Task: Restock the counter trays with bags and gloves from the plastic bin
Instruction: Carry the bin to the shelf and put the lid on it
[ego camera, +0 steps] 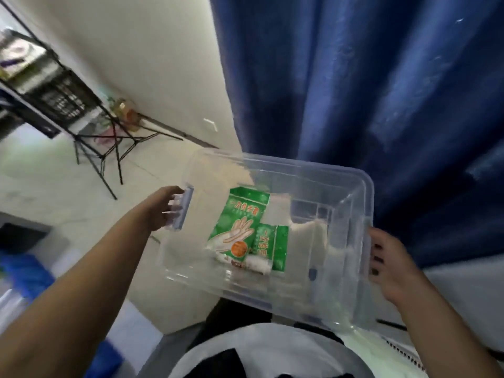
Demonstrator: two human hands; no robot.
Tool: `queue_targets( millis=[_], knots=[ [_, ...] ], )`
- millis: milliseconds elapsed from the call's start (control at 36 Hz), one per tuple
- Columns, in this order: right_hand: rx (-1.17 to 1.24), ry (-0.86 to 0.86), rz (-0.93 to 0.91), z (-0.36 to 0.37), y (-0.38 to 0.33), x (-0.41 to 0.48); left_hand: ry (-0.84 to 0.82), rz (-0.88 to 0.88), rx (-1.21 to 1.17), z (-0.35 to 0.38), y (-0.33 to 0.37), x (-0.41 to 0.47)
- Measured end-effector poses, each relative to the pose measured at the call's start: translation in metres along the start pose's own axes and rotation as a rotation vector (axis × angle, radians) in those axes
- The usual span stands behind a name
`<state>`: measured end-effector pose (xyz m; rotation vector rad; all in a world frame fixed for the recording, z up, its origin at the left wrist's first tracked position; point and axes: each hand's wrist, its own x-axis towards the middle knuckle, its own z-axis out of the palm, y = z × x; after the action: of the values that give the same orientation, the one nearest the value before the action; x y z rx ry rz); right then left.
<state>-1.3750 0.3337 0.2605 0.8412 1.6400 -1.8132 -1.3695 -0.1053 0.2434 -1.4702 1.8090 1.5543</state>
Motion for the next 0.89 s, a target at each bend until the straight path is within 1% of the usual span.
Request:
queue_targets(
  millis=[83, 194, 361, 500, 583, 694, 806, 889],
  knots=[
    [-0.082, -0.064, 0.012, 0.044, -0.038, 0.027, 0.091, -0.044, -0.121, -0.023, -0.004, 0.011],
    [-0.149, -0.183, -0.013, 0.109, -0.079, 0.064, 0.204, -0.076, -0.347, -0.059, -0.007, 0.038],
    [-0.284, -0.241, 0.036, 0.222, -0.124, 0.113, 0.307, -0.053, -0.581, -0.118, -0.007, 0.092],
    [-0.445, -0.310, 0.032, 0.325, -0.161, 0.140, 0.332, -0.083, -0.655, -0.165, -0.002, 0.124],
    [-0.491, -0.351, 0.008, 0.383, -0.184, 0.153, 0.363, -0.108, -0.735, -0.192, 0.008, 0.138],
    [-0.528, -0.395, -0.021, 0.453, -0.210, 0.176, 0.419, -0.085, -0.793, -0.224, 0.023, 0.154],
    [-0.597, -0.355, -0.051, 0.517, -0.231, 0.205, 0.485, -0.086, -0.844, -0.253, 0.042, 0.172],
    [-0.635, -0.373, -0.079, 0.565, -0.247, 0.230, 0.513, -0.112, -0.838, -0.278, 0.055, 0.192]
  ],
)
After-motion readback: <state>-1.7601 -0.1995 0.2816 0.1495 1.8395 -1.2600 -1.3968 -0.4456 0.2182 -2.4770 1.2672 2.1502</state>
